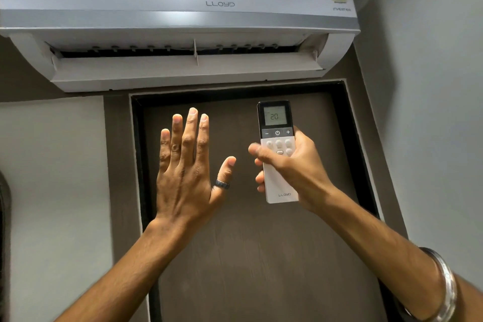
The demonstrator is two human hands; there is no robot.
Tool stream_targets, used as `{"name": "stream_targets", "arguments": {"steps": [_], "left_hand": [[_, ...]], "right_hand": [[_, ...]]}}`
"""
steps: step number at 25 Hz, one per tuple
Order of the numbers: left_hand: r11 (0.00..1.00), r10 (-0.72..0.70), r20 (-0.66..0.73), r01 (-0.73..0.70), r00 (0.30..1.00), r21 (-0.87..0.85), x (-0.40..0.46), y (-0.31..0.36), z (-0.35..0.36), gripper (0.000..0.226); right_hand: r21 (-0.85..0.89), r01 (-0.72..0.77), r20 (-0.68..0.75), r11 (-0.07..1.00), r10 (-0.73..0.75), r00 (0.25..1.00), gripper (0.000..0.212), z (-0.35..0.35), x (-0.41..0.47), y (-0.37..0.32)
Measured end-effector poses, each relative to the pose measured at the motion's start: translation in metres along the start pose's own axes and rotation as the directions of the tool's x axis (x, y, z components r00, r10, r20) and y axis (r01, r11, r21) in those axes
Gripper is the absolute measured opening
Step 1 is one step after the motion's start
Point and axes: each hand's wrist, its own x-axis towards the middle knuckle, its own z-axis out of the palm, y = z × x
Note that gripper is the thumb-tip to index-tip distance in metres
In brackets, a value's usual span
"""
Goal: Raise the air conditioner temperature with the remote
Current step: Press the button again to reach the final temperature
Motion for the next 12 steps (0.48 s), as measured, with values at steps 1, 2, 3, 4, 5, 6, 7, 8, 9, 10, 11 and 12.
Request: {"name": "stream_targets", "arguments": {"steps": [1,2,3,4,5,6,7,8,9,10,11,12], "left_hand": [[1.000,-0.007,0.016,0.007,1.000,-0.003,-0.006,0.004,0.003,0.083],[1.000,-0.015,0.037,0.015,0.999,-0.009,-0.014,0.010,0.006,0.084],[1.000,-0.019,0.063,0.020,0.998,-0.017,-0.025,0.017,0.010,0.084],[0.999,-0.020,0.101,0.024,0.995,-0.031,-0.042,0.027,0.015,0.083],[0.998,-0.018,0.143,0.025,0.990,-0.051,-0.062,0.039,0.021,0.083],[0.996,-0.019,0.194,0.035,0.981,-0.078,-0.086,0.052,0.027,0.083],[0.992,-0.029,0.251,0.058,0.968,-0.109,-0.114,0.066,0.032,0.083],[0.986,-0.043,0.307,0.090,0.951,-0.139,-0.143,0.078,0.036,0.084],[0.975,-0.056,0.378,0.132,0.924,-0.179,-0.178,0.097,0.039,0.084],[0.963,-0.075,0.442,0.181,0.894,-0.201,-0.211,0.110,0.039,0.085],[0.948,-0.090,0.533,0.236,0.841,-0.213,-0.248,0.129,0.038,0.086],[0.936,-0.092,0.625,0.281,0.775,-0.211,-0.286,0.148,0.035,0.086]], "right_hand": [[-0.036,-0.013,-0.025,0.999,0.013,1.000,0.046,-0.002,-0.005,0.004],[-0.085,-0.043,-0.055,0.995,0.038,0.998,0.054,-0.004,-0.011,0.010],[-0.155,-0.076,-0.094,0.985,0.062,0.994,0.061,-0.007,-0.020,0.018],[-0.233,-0.123,-0.137,0.965,0.092,0.986,0.066,-0.013,-0.032,0.030],[-0.285,-0.175,-0.168,0.942,0.131,0.977,0.066,-0.020,-0.047,0.044],[-0.303,-0.236,-0.187,0.923,0.186,0.965,0.064,-0.026,-0.064,0.060],[-0.309,-0.301,-0.199,0.902,0.248,0.948,0.061,-0.034,-0.086,0.080],[-0.319,-0.362,-0.215,0.876,0.305,0.928,0.058,-0.041,-0.108,0.099],[-0.325,-0.437,-0.262,0.839,0.364,0.894,0.056,-0.053,-0.141,0.125],[-0.319,-0.507,-0.319,0.801,0.412,0.853,0.055,-0.063,-0.170,0.149],[-0.288,-0.595,-0.397,0.750,0.472,0.787,0.055,-0.078,-0.208,0.175],[-0.240,-0.682,-0.475,0.691,0.529,0.704,0.056,-0.092,-0.248,0.200]]}}
